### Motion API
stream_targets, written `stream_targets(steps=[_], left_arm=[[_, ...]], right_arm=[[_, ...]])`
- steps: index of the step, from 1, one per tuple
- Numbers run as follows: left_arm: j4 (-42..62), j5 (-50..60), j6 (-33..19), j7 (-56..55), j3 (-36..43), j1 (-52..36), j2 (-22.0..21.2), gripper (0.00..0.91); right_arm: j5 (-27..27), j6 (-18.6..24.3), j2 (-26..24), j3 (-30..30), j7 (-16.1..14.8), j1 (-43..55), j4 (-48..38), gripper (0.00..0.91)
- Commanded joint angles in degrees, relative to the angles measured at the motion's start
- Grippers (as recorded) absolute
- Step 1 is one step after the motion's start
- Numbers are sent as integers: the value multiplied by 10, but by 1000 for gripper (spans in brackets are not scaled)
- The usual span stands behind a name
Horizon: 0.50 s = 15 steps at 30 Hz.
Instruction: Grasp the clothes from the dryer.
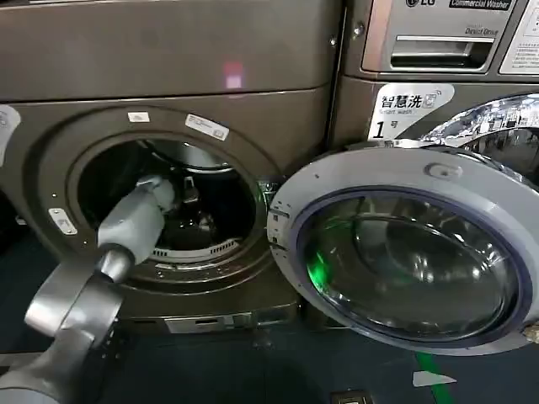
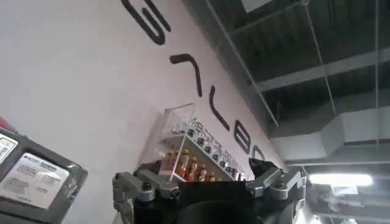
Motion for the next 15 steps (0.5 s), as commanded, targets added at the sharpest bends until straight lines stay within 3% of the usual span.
stream_targets(steps=[1,8,15], left_arm=[[-80,-77,29,-86,-91,42,16,0],[-157,-206,86,-140,-114,111,32,0],[-273,-353,106,-250,-147,193,36,0]], right_arm=[[-3,0,-1,-2,0,1,-1,907],[-6,0,1,-7,0,5,0,907],[-6,1,1,-9,0,6,-1,907]])
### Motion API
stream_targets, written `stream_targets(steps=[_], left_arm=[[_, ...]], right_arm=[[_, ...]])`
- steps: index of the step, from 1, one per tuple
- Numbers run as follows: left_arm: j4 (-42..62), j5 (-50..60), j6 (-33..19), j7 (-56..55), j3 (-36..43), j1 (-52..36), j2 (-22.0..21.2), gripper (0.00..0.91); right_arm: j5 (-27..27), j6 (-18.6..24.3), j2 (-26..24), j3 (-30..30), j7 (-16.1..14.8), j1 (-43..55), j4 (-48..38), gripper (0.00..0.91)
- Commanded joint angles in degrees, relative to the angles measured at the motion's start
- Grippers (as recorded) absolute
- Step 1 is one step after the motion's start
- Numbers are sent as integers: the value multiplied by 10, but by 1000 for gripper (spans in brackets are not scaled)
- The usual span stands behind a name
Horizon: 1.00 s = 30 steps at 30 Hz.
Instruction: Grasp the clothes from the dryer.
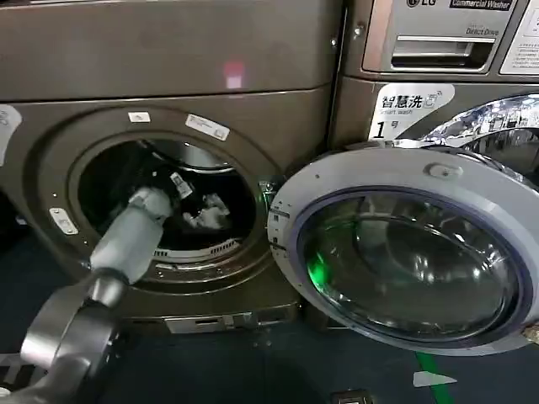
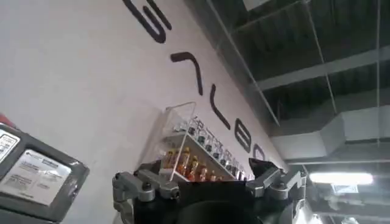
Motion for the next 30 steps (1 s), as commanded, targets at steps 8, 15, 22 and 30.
stream_targets(steps=[8,15,22,30], left_arm=[[-248,-297,39,-235,-69,150,-7,0],[-293,-369,-5,-374,-87,159,-27,0],[-368,-367,-66,-485,-121,222,-45,0],[-408,-328,-79,-523,-153,276,-71,0]], right_arm=[[-1,1,0,-5,-1,2,-1,907],[-1,1,0,-4,1,3,-2,907],[-2,1,0,-2,10,4,-1,907],[-3,1,-3,9,15,0,-5,907]])
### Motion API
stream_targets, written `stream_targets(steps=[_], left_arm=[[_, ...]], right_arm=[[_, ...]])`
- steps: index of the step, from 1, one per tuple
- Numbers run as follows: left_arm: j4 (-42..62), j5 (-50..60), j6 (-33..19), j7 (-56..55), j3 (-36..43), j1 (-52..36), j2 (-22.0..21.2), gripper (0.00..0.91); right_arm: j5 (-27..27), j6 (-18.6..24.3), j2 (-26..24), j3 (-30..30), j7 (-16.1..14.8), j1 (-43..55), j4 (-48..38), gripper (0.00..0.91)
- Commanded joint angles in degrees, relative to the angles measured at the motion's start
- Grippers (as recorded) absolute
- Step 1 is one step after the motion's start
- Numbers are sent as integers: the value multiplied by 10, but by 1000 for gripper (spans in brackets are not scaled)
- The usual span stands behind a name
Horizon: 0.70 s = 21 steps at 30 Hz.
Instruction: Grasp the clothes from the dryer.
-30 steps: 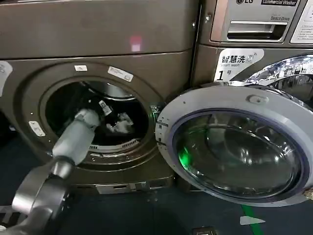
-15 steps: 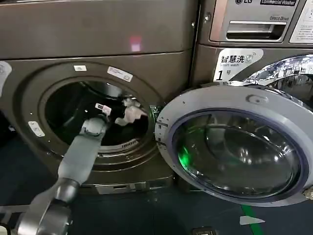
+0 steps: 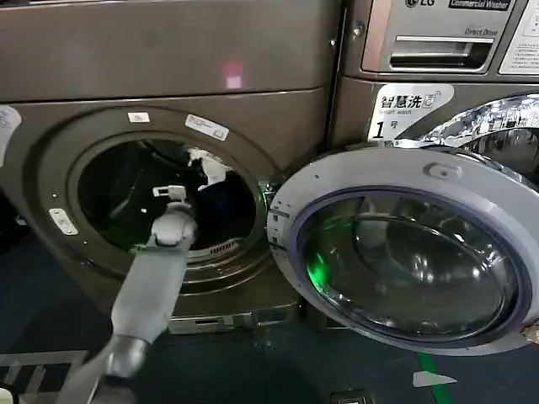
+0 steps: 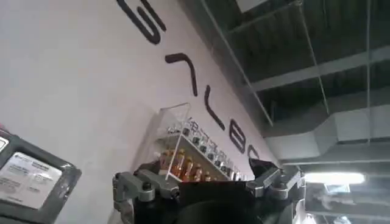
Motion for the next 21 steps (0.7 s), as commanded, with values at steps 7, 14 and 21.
stream_targets(steps=[7,14,21], left_arm=[[-96,21,-27,-89,-32,104,-23,0],[-105,22,-22,-89,-31,109,-23,0],[-104,30,-23,-87,-31,114,-24,0]], right_arm=[[0,0,-3,23,2,-8,-4,907],[4,9,-8,27,7,-11,-11,907],[5,9,-13,34,7,-15,-13,907]])
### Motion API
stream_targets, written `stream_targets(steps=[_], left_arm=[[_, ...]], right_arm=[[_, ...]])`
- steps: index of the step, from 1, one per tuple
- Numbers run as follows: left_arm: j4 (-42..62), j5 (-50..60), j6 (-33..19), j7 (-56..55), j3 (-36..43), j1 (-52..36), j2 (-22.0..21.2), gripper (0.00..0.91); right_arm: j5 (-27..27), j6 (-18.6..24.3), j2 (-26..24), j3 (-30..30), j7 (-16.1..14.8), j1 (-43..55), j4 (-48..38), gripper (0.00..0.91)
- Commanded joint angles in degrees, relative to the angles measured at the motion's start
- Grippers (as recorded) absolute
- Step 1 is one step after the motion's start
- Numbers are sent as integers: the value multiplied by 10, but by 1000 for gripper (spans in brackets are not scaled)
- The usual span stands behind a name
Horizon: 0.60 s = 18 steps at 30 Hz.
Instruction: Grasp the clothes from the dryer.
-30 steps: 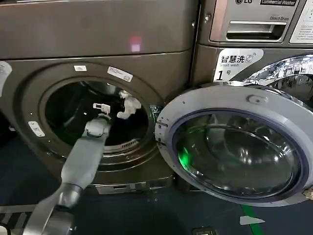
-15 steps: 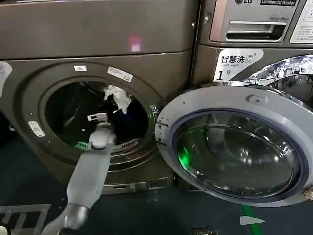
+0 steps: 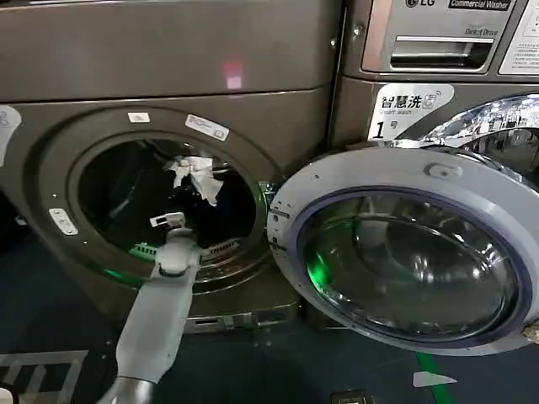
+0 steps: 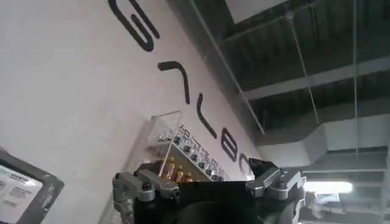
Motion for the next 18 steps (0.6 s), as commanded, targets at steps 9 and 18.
stream_targets(steps=[9,18], left_arm=[[-12,9,-3,-4,2,13,-5,0],[-12,10,-3,-2,3,13,-2,0]], right_arm=[[3,3,-4,13,0,-8,-4,907],[2,-2,-2,13,-4,-5,1,907]])
